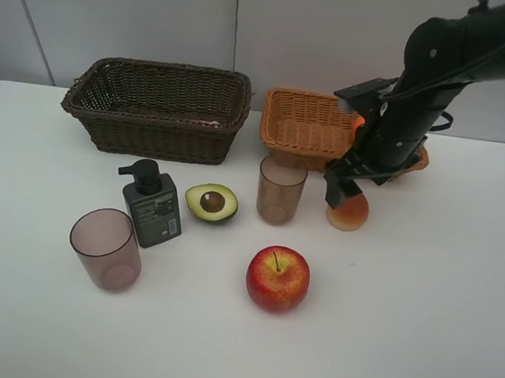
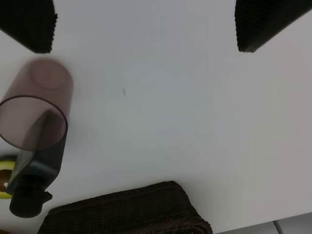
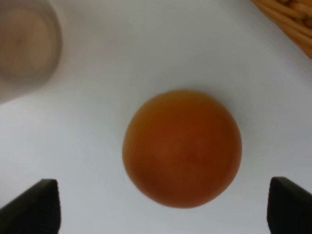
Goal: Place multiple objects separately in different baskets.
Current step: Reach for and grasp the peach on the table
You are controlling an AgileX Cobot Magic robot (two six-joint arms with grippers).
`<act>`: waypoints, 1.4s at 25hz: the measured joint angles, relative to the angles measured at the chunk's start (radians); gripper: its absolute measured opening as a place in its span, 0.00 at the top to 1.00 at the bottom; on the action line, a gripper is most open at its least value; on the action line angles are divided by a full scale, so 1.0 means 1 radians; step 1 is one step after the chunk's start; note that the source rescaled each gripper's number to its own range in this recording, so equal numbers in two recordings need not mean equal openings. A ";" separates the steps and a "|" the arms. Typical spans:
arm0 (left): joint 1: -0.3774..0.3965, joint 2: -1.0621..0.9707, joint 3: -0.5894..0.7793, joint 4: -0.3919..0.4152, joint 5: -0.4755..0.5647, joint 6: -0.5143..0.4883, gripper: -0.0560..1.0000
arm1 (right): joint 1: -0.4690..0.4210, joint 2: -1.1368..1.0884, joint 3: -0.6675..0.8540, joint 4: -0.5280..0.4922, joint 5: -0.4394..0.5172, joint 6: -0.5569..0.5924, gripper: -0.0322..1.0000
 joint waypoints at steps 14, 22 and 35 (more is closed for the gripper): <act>0.000 0.000 0.000 0.000 0.000 0.000 0.03 | -0.032 0.069 0.000 0.004 -0.074 -0.003 0.16; 0.000 0.000 0.000 0.000 0.000 0.000 0.03 | -0.034 0.085 0.000 0.033 -0.111 -0.021 0.16; 0.000 0.000 0.000 0.000 0.000 0.000 0.03 | -0.034 0.147 0.000 0.038 -0.118 -0.021 0.16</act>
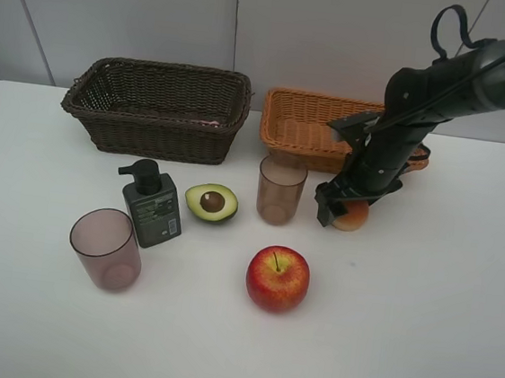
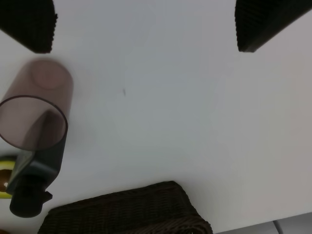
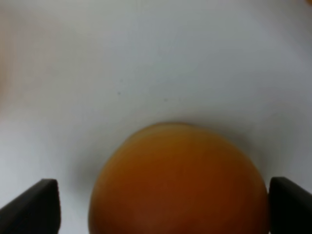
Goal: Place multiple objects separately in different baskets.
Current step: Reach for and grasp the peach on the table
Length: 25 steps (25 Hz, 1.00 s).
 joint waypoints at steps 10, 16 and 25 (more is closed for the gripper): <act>0.000 0.000 0.000 0.000 0.000 0.000 0.03 | 0.000 0.000 0.000 -0.001 -0.004 0.000 0.53; 0.000 0.000 0.000 0.000 0.000 0.000 0.03 | 0.000 0.000 0.000 -0.001 -0.004 0.000 0.53; 0.000 0.000 0.000 0.000 0.000 0.000 0.03 | 0.000 0.000 0.000 -0.001 -0.004 0.000 0.53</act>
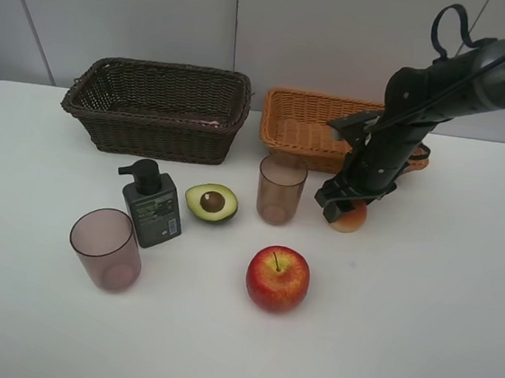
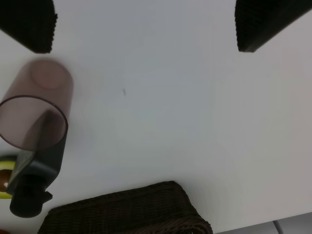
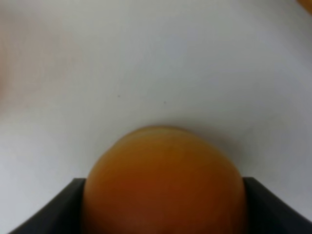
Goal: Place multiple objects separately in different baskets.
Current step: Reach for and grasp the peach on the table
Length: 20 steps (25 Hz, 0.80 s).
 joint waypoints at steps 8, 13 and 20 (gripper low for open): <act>0.000 0.000 0.000 0.000 0.000 0.000 0.03 | 0.000 -0.015 0.000 0.001 0.043 0.000 0.53; 0.000 0.000 0.000 0.000 0.000 0.000 0.03 | 0.000 -0.079 0.000 0.012 0.095 0.000 0.53; 0.000 0.000 0.000 0.000 0.000 0.000 0.03 | 0.000 -0.182 -0.001 0.017 0.148 0.000 0.53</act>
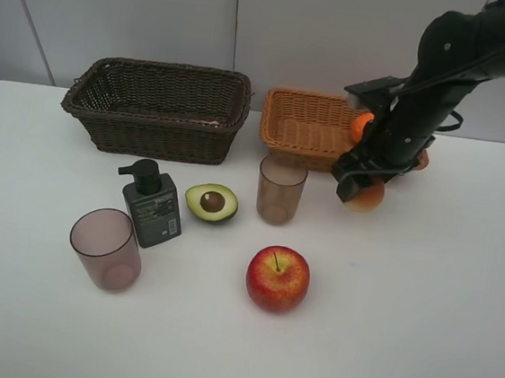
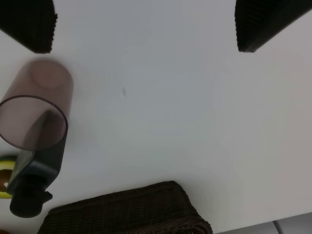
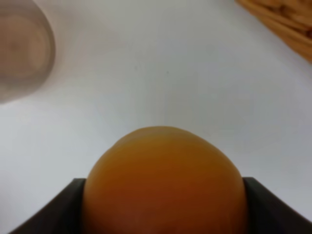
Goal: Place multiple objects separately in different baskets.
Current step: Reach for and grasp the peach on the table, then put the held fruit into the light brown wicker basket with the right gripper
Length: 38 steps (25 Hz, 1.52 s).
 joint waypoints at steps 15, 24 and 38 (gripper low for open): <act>0.000 0.000 0.000 0.000 0.000 0.000 0.03 | -0.031 -0.015 -0.299 0.011 0.000 0.000 0.53; 0.000 0.000 0.000 0.000 0.000 0.000 0.03 | -0.040 0.078 -0.305 0.054 -0.330 0.000 0.53; 0.000 0.000 0.000 0.000 0.000 0.000 0.03 | -0.040 0.225 -0.305 0.063 -0.536 0.000 0.53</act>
